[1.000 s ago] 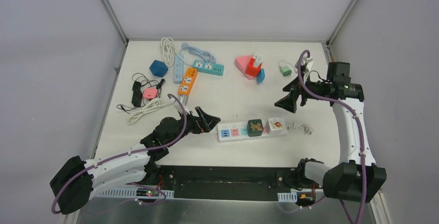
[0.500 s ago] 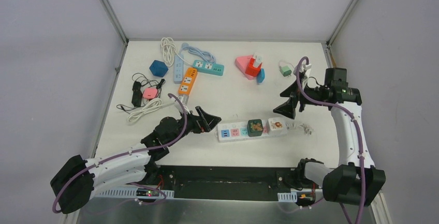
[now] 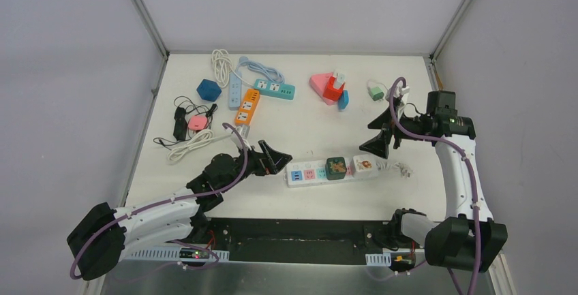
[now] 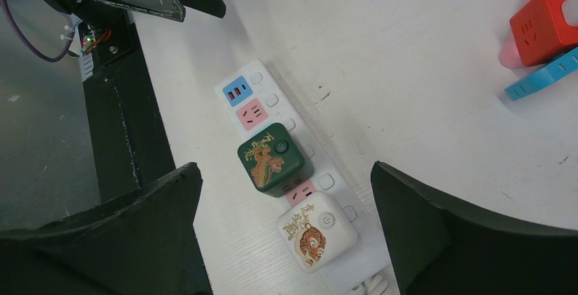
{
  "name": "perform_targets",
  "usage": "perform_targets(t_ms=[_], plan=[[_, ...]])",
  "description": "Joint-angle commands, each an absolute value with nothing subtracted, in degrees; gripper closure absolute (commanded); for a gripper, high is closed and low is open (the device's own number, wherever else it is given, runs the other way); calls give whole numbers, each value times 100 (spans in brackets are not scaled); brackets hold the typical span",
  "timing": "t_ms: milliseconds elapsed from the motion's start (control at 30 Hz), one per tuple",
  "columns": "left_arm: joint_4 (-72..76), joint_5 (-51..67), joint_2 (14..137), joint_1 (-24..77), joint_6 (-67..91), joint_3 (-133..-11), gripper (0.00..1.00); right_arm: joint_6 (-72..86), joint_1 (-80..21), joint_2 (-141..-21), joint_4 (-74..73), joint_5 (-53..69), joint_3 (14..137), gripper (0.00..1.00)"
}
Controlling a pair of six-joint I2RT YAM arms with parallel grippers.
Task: Pull the plug off the socket
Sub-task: Remove the plug from the socket.
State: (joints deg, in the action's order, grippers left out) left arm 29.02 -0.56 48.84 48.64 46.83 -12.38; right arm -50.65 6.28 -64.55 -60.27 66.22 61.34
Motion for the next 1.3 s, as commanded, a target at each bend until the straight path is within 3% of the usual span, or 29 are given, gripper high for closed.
perform_targets(t_ms=[0,800,1267], plan=[[3208,161,4909,4816,4516,-1318,1,-5282,624,-6319,-6019,6882,6135,1],[3452,883,5188,4807,4023,-1451,1,-5481,522,-6398,-6223,6789,6235,0],[3252,1377,5676,4807,3192,-1752,1,-6859,-523,-6632,-7030,5674,6297,0]])
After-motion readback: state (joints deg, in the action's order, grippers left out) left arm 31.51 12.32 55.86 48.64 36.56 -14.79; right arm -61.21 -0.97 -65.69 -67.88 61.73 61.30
